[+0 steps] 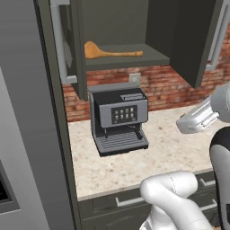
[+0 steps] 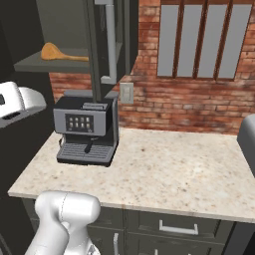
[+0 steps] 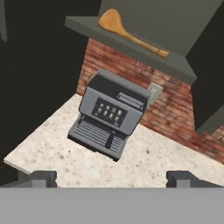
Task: Organize the utensils by type. Pick up the wooden spoons from the counter and place them in the open cabinet. Then pick up the metallic utensils from the counter and place them in the open drawer.
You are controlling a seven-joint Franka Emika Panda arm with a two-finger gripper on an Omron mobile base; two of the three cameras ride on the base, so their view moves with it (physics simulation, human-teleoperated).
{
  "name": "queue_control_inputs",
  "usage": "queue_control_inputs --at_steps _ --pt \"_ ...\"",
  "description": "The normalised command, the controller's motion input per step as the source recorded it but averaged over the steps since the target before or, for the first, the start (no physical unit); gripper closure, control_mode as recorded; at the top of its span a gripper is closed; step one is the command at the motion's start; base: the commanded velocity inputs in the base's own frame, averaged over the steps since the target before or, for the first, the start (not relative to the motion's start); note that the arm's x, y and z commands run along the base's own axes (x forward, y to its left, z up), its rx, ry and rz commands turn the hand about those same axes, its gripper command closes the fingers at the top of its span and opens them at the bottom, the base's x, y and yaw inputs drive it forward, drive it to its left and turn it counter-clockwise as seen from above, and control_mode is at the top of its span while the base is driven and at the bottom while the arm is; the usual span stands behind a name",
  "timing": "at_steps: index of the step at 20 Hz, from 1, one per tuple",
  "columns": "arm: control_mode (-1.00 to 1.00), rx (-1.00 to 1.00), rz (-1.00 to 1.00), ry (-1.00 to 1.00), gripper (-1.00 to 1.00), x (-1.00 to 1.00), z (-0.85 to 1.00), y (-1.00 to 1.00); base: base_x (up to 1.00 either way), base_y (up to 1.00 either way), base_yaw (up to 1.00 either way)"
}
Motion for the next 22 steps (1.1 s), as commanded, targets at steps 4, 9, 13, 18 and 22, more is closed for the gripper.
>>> queue_control_inputs --at_steps 4,9,13,18,22 --pt "-1.0 0.28 -0.16 0.06 -1.0 -0.35 0.0 -0.36 0.0 0.0 0.0" --pt "-1.0 0.06 -0.09 0.04 -1.0 -0.05 -0.02 -0.05 0.0 0.0 0.0" --pt "-1.0 0.0 0.0 0.01 -1.0 0.0 0.0 0.0 0.0 0.0 0.0" --pt "-1.0 0.0 0.0 0.0 -1.0 0.0 0.0 0.0 0.0 0.0 0.0" --pt "-1.0 0.0 0.0 0.0 -1.0 0.0 0.0 -0.01 0.0 0.0 0.0"
